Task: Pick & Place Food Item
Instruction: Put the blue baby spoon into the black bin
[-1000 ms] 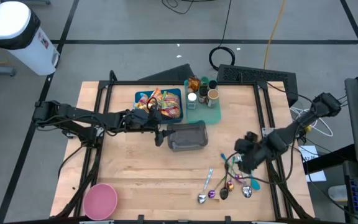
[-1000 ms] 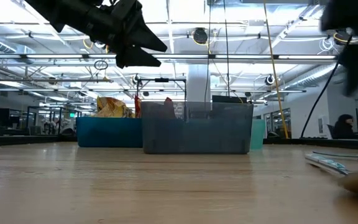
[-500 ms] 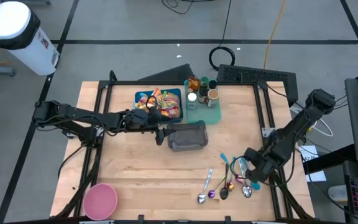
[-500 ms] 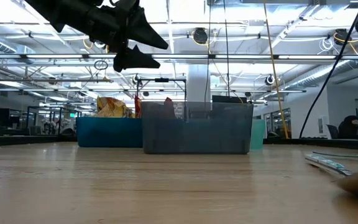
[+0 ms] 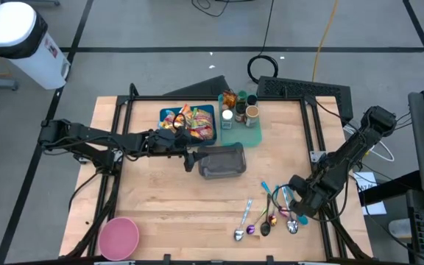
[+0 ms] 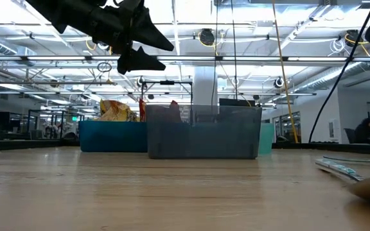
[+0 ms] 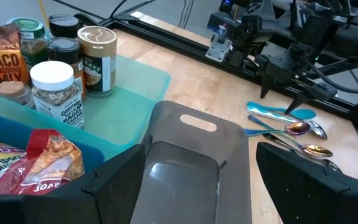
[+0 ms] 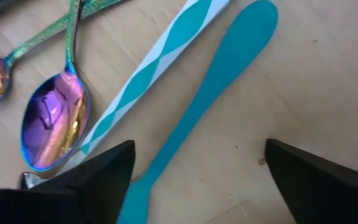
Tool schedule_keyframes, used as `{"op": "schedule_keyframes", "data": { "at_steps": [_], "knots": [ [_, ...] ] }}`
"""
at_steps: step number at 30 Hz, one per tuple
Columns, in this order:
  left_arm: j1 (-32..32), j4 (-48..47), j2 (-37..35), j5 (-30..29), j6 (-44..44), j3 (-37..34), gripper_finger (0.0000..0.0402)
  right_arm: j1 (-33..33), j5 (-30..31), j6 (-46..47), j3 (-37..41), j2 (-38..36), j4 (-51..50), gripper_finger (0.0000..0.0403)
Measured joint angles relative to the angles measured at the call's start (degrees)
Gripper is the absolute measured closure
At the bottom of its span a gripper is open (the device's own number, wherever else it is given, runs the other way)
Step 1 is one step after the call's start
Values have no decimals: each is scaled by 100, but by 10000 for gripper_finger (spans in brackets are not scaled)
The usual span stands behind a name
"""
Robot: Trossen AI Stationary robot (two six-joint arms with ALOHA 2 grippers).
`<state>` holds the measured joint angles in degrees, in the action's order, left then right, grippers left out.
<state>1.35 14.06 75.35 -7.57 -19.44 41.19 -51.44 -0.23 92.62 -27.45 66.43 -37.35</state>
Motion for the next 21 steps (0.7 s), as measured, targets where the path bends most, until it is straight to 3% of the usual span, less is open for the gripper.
{"op": "schedule_keyframes", "data": {
  "at_steps": [10,21],
  "knots": [
    [1,3,0,-2,20,1,91,0,-38,450,-165,4,-263,221],
    [1,2,0,-4,18,2,92,0,-120,1079,-165,9,-387,305]
  ]
}}
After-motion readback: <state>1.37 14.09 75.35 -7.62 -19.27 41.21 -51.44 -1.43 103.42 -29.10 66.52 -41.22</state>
